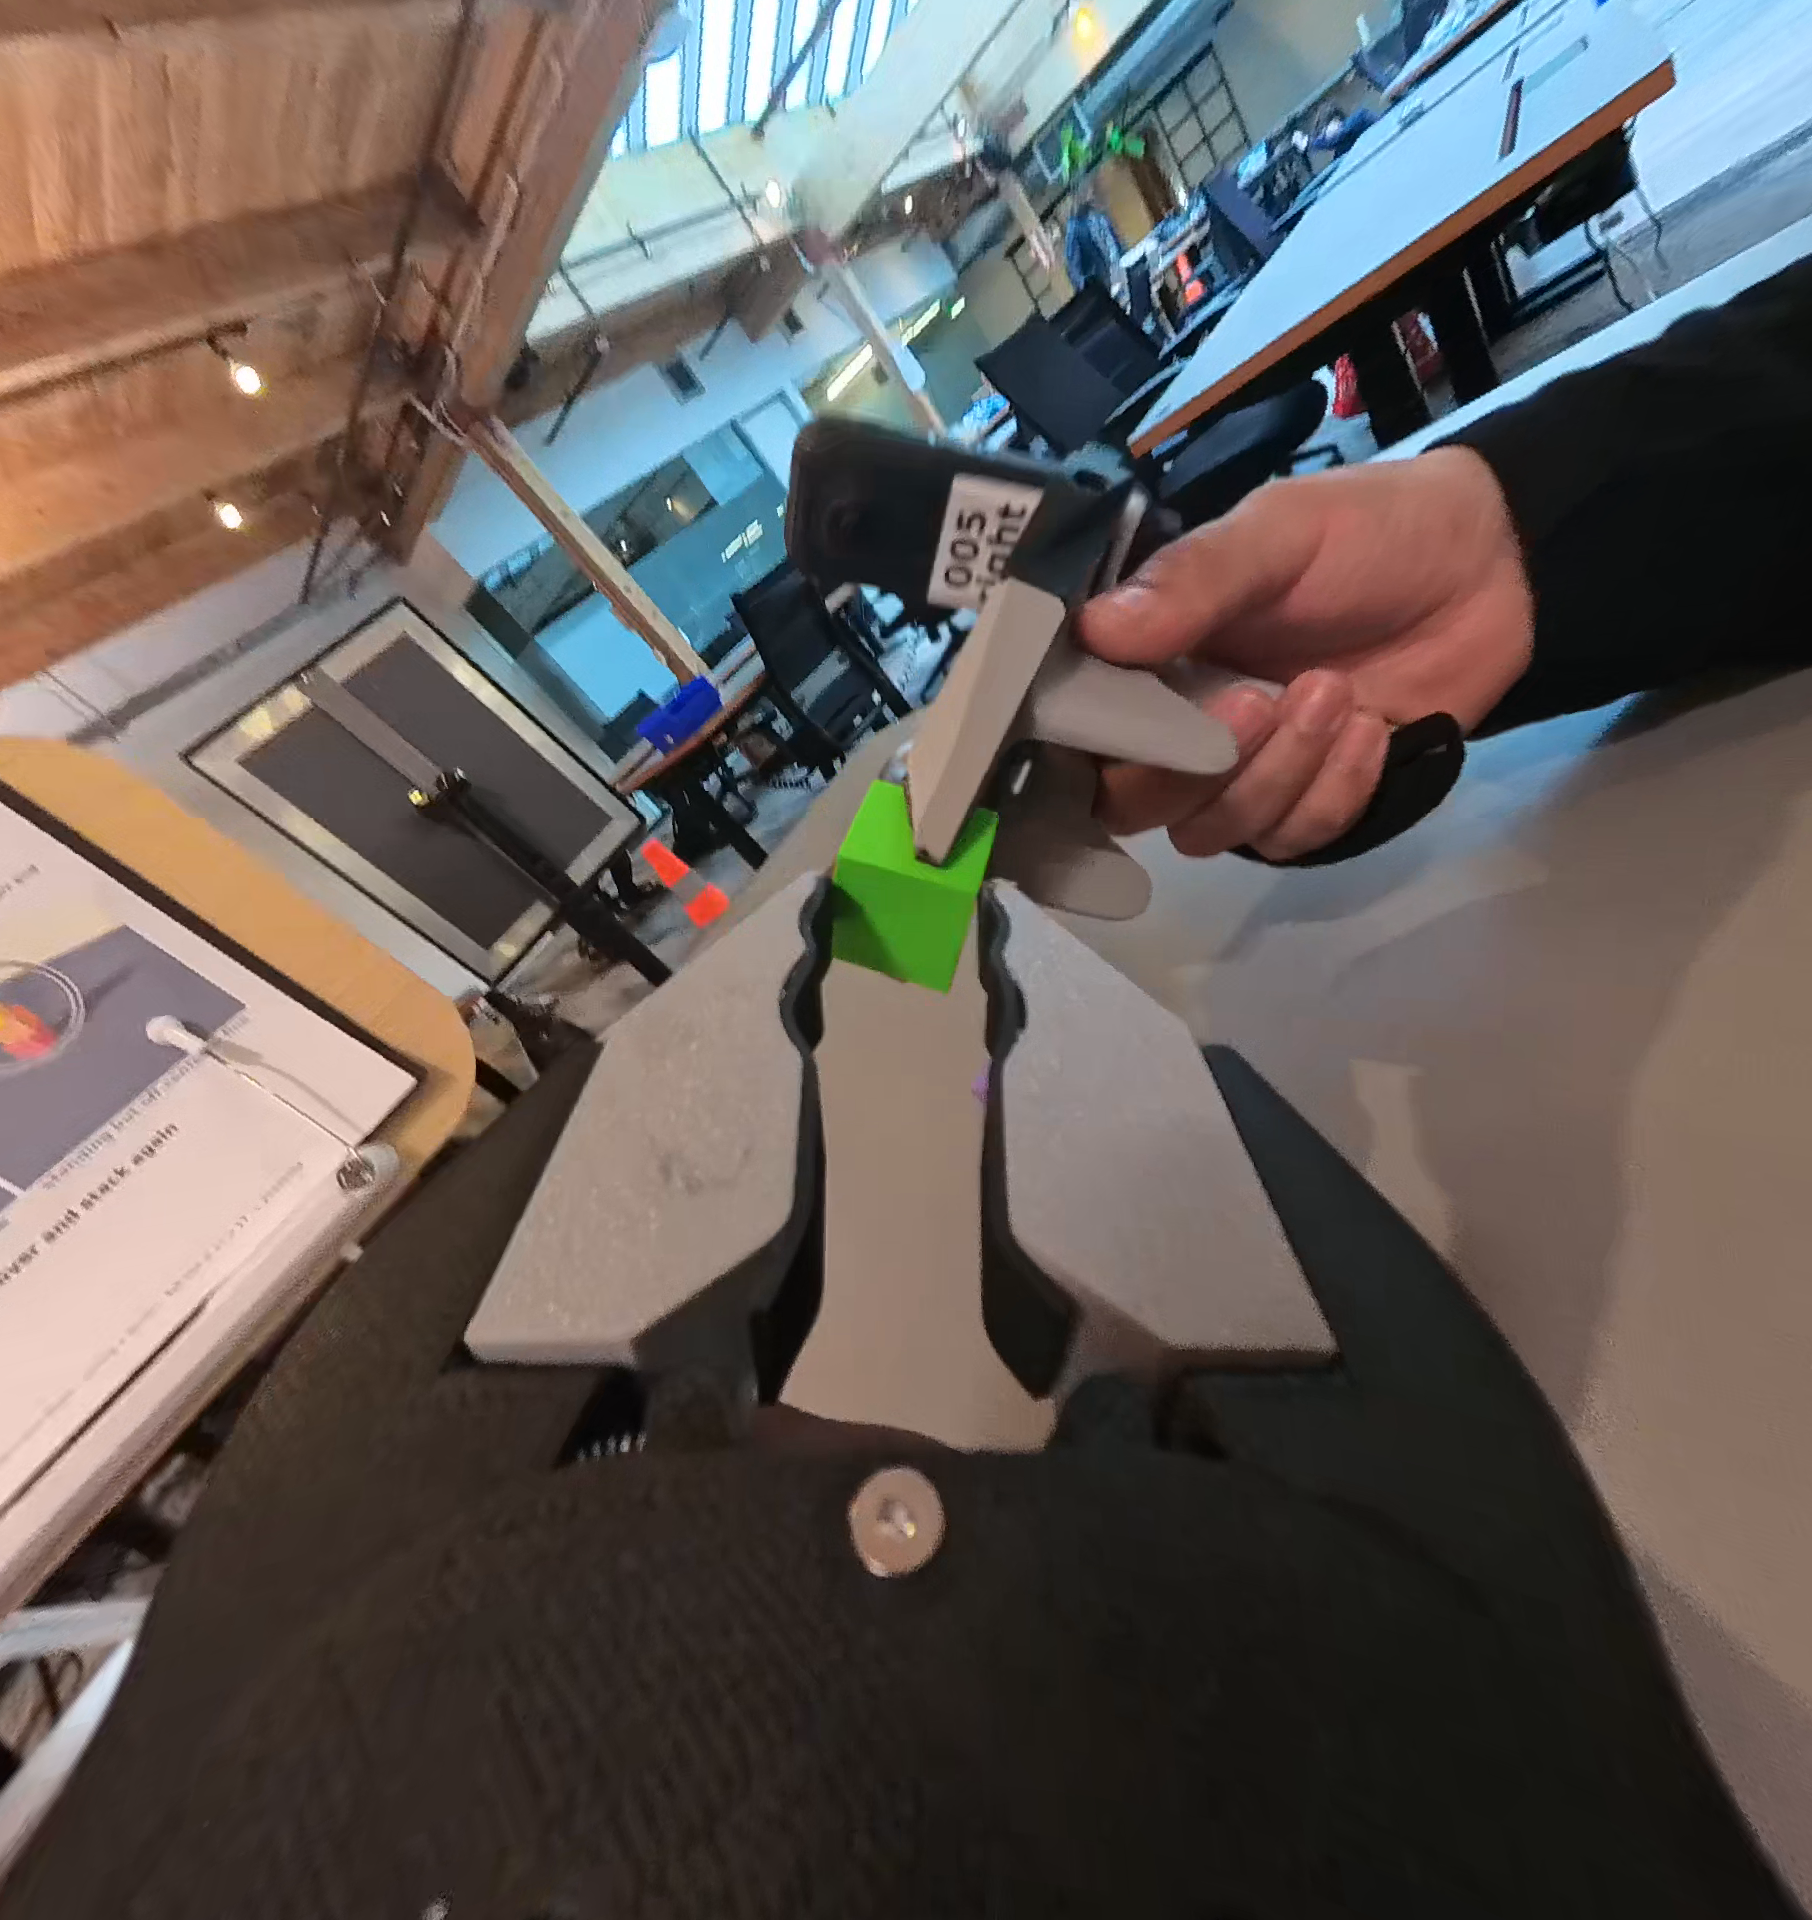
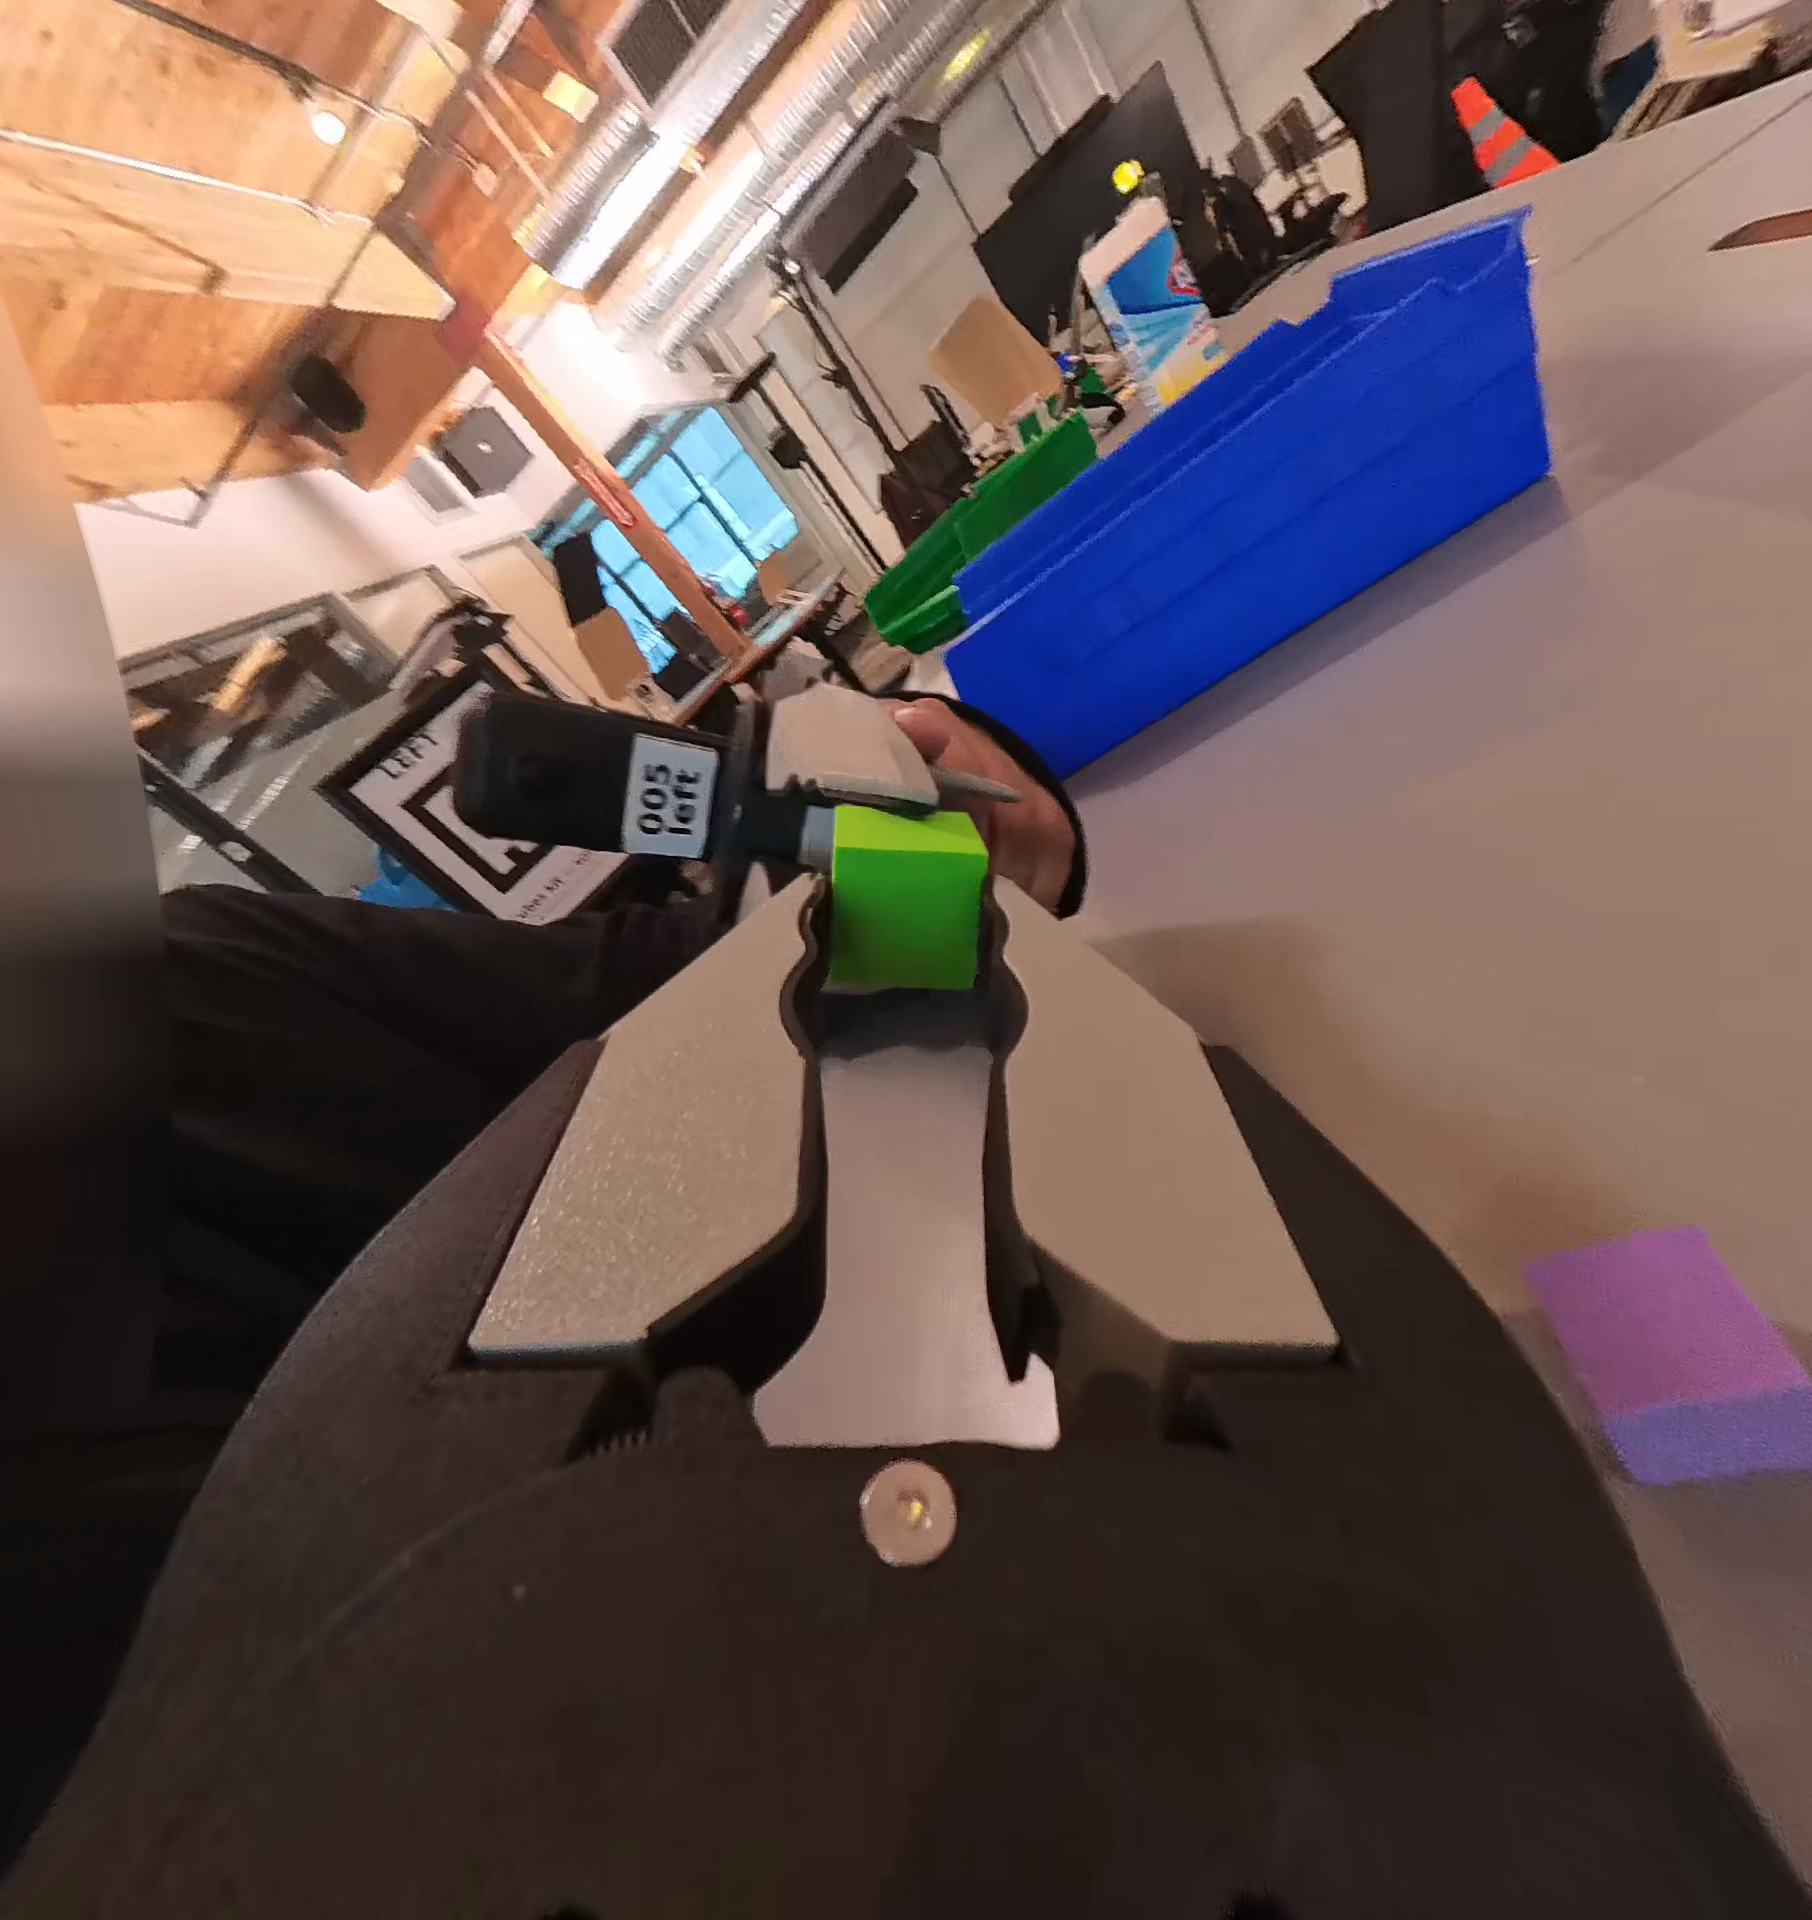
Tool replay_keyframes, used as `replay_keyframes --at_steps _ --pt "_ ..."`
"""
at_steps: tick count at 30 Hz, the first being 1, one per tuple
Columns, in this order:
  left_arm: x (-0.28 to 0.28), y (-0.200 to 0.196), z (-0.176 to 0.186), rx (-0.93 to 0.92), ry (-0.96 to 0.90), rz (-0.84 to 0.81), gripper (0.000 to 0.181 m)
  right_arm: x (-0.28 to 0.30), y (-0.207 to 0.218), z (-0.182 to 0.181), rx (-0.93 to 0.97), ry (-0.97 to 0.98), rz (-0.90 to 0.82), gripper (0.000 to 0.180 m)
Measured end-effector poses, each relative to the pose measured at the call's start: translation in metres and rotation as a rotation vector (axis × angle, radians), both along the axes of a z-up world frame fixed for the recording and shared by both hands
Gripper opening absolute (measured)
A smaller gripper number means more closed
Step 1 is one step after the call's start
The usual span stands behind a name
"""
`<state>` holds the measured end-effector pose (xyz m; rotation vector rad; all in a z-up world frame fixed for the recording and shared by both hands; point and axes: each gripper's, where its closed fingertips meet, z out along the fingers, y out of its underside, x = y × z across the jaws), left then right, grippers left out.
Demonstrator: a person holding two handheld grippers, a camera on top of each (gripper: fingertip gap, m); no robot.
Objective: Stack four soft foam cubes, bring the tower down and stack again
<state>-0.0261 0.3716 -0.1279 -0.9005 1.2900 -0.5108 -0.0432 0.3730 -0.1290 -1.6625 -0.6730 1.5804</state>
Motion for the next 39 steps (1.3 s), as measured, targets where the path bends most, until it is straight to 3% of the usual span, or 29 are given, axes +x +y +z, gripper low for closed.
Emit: replay_keyframes --at_steps 4,7,8,12,16,20,25,39 --pt "0.001 0.008 -0.011 -0.089 0.047 0.019 0.026 0.011 0.007 -0.007 0.055 -0.100 -0.052 0.025" --pt "-0.005 0.032 -0.017 -0.144 0.064 0.117 0.012 0.032 0.017 -0.004 0.103 -0.156 -0.135 0.025" --pt "-0.008 0.044 -0.022 -0.172 0.081 0.174 0.002 0.041 0.023 -0.009 0.130 -0.225 -0.180 0.025" --pt "-0.019 0.078 -0.060 -0.312 0.226 0.318 0.000 0.067 0.033 -0.032 0.288 -0.552 -0.240 0.025" --pt "-0.027 0.097 -0.084 -0.351 0.310 0.415 0.000 0.071 0.039 -0.044 0.346 -0.780 -0.142 0.025" --pt "-0.035 0.105 -0.084 -0.401 0.295 0.444 0.000 0.069 0.045 -0.066 0.407 -1.099 0.039 0.025" --pt "-0.042 0.113 -0.085 -0.430 0.292 0.476 0.000 0.069 0.049 -0.088 0.402 -1.345 0.232 0.026" --pt "-0.038 0.111 -0.083 -0.401 0.293 0.473 0.000 0.072 0.052 -0.099 0.390 -1.431 0.315 0.026"
